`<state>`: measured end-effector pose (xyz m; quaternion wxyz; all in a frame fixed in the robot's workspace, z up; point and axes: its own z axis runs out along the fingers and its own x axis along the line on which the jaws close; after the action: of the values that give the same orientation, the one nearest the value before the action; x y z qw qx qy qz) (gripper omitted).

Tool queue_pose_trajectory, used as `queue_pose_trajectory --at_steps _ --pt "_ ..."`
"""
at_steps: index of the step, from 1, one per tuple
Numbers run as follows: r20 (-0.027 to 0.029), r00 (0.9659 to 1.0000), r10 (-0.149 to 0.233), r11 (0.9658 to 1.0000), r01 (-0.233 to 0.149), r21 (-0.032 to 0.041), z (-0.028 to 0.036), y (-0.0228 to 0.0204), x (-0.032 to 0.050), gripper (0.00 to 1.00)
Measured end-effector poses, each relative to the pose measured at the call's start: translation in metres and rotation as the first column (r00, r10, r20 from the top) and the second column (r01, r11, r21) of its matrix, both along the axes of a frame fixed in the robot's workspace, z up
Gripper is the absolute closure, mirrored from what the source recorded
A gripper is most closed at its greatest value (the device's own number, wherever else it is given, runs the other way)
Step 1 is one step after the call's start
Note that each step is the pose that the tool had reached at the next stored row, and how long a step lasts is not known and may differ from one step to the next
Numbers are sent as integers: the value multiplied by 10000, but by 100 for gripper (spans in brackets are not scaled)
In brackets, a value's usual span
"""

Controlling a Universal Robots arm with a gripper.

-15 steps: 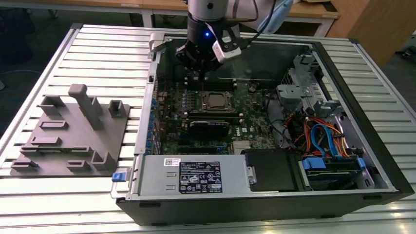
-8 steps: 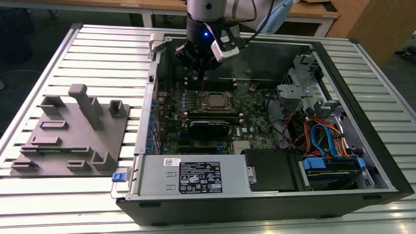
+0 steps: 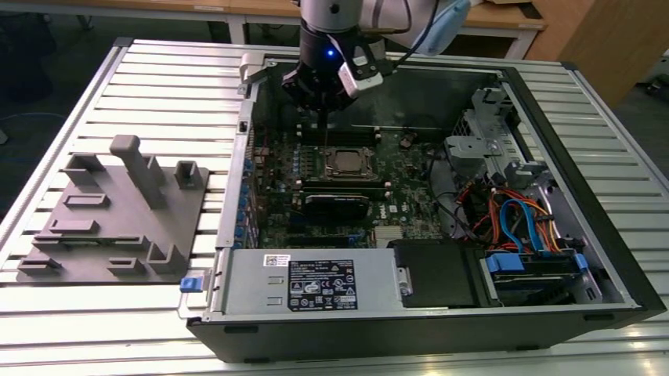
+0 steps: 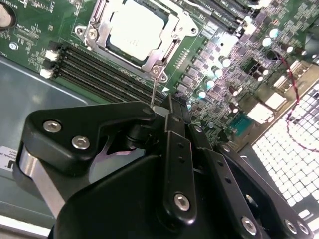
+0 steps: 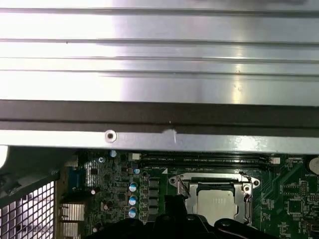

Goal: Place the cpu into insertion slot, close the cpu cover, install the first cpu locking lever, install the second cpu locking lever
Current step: 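Install the first cpu locking lever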

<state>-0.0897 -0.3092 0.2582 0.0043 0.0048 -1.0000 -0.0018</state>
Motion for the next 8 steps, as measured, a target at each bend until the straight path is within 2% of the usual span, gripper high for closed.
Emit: queue_pose_trajectory --at_steps 5,8 --pt "1 10000 0 10000 0 1 -11 61 -2 90" --pt "0 10000 1 10000 -1 -1 -12 66 -2 90"
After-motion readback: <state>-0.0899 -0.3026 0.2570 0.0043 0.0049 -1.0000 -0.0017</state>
